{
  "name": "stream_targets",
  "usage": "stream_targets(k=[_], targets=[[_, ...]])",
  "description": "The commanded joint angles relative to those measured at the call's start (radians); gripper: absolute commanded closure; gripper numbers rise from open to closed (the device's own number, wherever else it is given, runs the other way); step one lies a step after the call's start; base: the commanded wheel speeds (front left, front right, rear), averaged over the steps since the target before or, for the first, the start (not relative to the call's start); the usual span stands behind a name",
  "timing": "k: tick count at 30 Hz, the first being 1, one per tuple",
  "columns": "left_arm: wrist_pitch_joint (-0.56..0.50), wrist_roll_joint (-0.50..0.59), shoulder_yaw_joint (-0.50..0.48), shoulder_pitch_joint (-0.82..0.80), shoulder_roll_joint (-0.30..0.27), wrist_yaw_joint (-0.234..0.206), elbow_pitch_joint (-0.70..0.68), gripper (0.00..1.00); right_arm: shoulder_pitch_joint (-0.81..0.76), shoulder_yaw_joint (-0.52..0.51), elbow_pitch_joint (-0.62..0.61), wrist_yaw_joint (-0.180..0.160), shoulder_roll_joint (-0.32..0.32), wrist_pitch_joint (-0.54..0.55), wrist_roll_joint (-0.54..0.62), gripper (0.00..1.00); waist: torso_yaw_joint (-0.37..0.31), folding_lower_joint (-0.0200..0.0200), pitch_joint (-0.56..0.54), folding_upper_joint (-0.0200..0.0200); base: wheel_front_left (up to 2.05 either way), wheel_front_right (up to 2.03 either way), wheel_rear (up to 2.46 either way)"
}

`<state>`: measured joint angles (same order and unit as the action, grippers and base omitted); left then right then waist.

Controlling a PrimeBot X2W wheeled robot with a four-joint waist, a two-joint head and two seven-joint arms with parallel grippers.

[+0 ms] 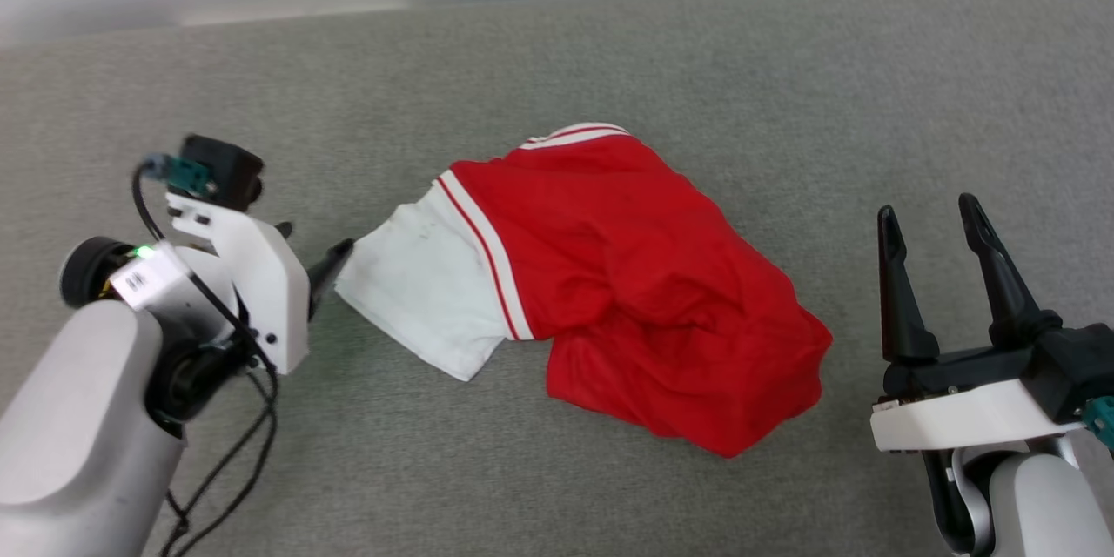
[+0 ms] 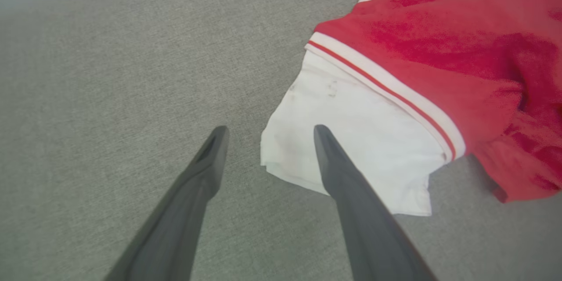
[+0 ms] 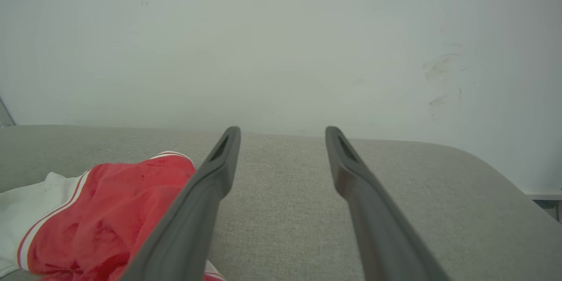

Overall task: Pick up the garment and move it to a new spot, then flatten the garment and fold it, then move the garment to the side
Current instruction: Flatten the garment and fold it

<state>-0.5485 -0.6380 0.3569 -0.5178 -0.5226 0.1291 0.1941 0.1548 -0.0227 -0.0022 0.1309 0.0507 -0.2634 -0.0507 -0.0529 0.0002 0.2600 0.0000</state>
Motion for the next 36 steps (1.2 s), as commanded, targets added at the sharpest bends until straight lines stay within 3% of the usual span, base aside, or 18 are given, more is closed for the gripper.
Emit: stream_targets(k=[1,7,13,14,15,16,21,23,27,36], targets=[[-0.048,-0.032,0.017,-0.022,-0.013,0.001,0.032,0.0,0.016,0.002,-0.001,0.0,-0.001,-0.002,-0.011,0.0,-0.037,-0.0002,0.035,0.0,0.0,0.0,0.0],[-0.197,-0.114,0.06,-0.085,-0.046,0.001,0.104,0.0,0.032,0.0,0.002,0.0,-0.001,-0.002,-0.028,0.0,-0.065,-0.0002,0.065,0.0,0.0,0.0,0.0],[-0.26,-0.145,0.118,-0.088,-0.05,0.002,0.149,0.0,0.035,0.001,-0.002,0.0,-0.001,-0.002,-0.037,0.0,-0.076,-0.0002,0.085,0.0,0.0,0.0,0.0],[-0.268,-0.149,0.129,-0.084,-0.05,0.002,0.156,0.18,0.036,0.001,-0.002,0.0,-0.001,-0.002,-0.037,0.0,-0.076,-0.0002,0.088,0.0,0.0,0.0,0.0],[-0.272,-0.152,0.136,-0.081,-0.051,0.002,0.161,0.69,0.038,0.0,-0.003,0.0,-0.001,-0.002,-0.037,0.0,-0.075,-0.0002,0.09,0.0,0.0,0.0,0.0],[-0.27,-0.157,0.141,-0.078,-0.052,0.002,0.166,1.0,0.039,-0.001,-0.003,0.0,-0.001,-0.002,-0.038,0.0,-0.074,-0.0002,0.091,0.0,0.0,0.0,0.0],[-0.235,-0.173,0.142,-0.058,-0.073,0.002,0.19,1.0,0.039,-0.008,0.006,0.0,-0.001,-0.002,-0.028,0.0,-0.056,-0.0002,0.084,0.0,0.0,0.0,0.0],[-0.163,-0.191,0.123,-0.008,-0.107,0.0,0.217,1.0,0.023,-0.014,0.02,0.0,-0.001,-0.002,-0.009,0.0,-0.019,-0.0002,0.04,0.0,0.0,0.0,0.0],[-0.122,-0.206,0.103,0.02,-0.117,-0.006,0.226,1.0,0.012,-0.014,0.027,0.0,-0.001,-0.002,-0.002,0.0,0.004,-0.0002,0.011,0.0,0.0,0.0,0.0],[-0.038,-0.248,0.038,0.164,-0.162,-0.048,0.22,1.0,-0.017,-0.017,0.048,0.0,-0.001,-0.002,0.011,0.0,0.072,-0.0002,-0.074,0.0,0.0,0.0,0.0]])
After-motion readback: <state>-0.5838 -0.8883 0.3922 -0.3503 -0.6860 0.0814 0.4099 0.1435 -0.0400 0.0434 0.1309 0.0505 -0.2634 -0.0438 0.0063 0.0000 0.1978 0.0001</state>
